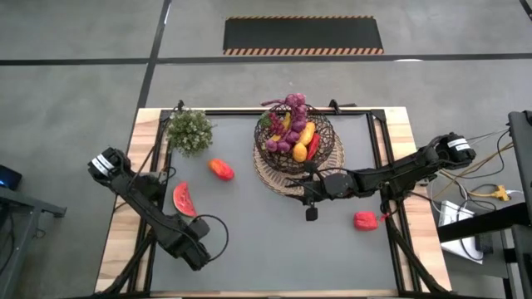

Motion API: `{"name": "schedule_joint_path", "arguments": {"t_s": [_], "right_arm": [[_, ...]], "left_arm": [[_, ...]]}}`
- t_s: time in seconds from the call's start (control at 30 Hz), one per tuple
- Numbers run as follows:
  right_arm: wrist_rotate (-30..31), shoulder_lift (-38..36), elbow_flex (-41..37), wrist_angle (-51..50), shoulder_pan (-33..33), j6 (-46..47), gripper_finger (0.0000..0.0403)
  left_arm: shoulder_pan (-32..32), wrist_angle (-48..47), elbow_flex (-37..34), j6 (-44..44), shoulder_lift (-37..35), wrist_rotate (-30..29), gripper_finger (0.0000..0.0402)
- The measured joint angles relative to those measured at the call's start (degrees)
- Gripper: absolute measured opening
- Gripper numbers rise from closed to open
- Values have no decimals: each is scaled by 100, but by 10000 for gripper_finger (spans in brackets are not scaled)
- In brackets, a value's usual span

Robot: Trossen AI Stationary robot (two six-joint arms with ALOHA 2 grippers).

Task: Build produce basket
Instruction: Put the lime into the black wire basket

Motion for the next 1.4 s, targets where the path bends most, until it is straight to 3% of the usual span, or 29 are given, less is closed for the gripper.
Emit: {"name": "schedule_joint_path", "arguments": {"t_s": [0.07, 0.17, 0.3, 0.47, 0.67, 0.9, 1.13, 1.4], "right_arm": [[0, 0, 0, 3, 0, 0, 109], [-220, 2, 0, 32, -2, -6, 109], [-607, 4, 0, 264, 0, -20, 109], [-1000, 207, 3, 991, -2, 302, 114], [-1073, 783, 265, 1432, 0, 549, 166], [-1050, 1107, 858, 1513, 9, 479, 265], [-999, 1087, 1149, 1203, -12, 254, 326], [-699, 1099, 1169, 1207, -81, 155, 308]], "left_arm": [[12, 40, 150, 175, -148, -732, 202], [16, 297, 276, 652, -413, -2380, 202], [64, 1359, 168, 1957, -850, -4427, 202], [314, 3256, -244, 4135, -1182, -5397, 202], [684, 5991, -1071, 6327, -1305, -5455, 202], [1085, 8308, -1864, 7498, -1323, -5454, 202], [1441, 8829, -2029, 7617, -1312, -5446, 202], [1676, 9319, -2032, 7755, -1310, -4968, 202]]}}
